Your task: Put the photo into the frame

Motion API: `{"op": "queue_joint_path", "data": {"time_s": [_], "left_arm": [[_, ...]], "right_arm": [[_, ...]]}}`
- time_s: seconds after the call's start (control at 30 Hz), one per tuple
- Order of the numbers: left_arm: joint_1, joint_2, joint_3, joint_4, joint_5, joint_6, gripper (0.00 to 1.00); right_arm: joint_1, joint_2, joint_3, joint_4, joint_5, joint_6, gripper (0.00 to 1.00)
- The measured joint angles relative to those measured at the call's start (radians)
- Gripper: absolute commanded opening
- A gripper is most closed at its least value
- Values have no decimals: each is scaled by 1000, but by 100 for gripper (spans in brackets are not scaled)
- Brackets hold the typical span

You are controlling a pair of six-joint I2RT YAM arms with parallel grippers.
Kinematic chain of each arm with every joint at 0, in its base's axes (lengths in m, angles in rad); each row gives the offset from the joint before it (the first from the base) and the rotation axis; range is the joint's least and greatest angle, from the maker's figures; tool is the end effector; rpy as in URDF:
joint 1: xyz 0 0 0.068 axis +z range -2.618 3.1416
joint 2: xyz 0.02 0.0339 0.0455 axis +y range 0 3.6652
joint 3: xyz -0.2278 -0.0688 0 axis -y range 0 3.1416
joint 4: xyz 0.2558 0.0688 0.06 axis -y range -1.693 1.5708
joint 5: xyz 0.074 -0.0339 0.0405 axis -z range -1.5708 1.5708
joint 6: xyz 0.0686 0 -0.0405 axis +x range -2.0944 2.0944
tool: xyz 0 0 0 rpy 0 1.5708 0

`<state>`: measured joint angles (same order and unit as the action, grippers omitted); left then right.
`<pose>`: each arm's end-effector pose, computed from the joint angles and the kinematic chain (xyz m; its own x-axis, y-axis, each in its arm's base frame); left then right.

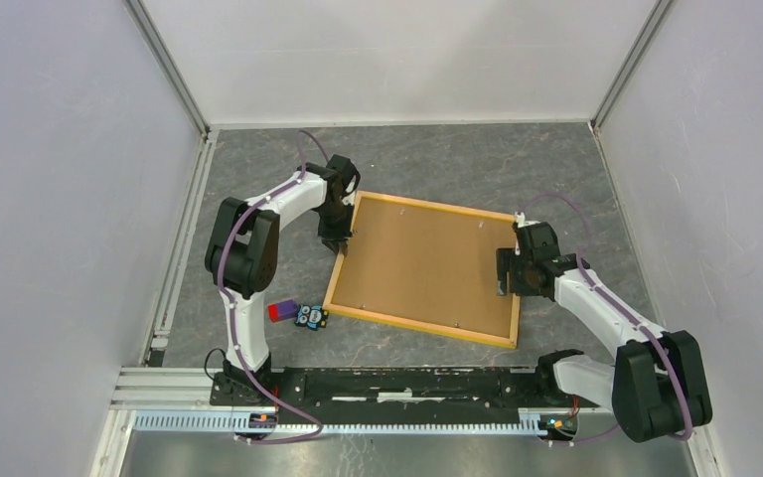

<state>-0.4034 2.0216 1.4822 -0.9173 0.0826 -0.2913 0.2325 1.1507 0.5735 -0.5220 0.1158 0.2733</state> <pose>0.3526 -0.1566 0.0972 -0.9901 0.1114 -0.0855 0.1206 0.9865 -0.1112 0.2342 0.0473 0.1056 -0.8827 0.0665 -0.4652 0.0628 0.9977 0.0235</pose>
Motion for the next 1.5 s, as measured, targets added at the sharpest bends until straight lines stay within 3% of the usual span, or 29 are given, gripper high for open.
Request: {"op": "queue_joint_path", "data": {"time_s": [1.23,1.5], "left_arm": [[5,-2,-5,5,17,-1,2],[5,-5,-10,10,19,-1,2]], "right_arm": [[21,15,-46,110,26,66,48],[21,-1,-58,119,41,92,28]]}}
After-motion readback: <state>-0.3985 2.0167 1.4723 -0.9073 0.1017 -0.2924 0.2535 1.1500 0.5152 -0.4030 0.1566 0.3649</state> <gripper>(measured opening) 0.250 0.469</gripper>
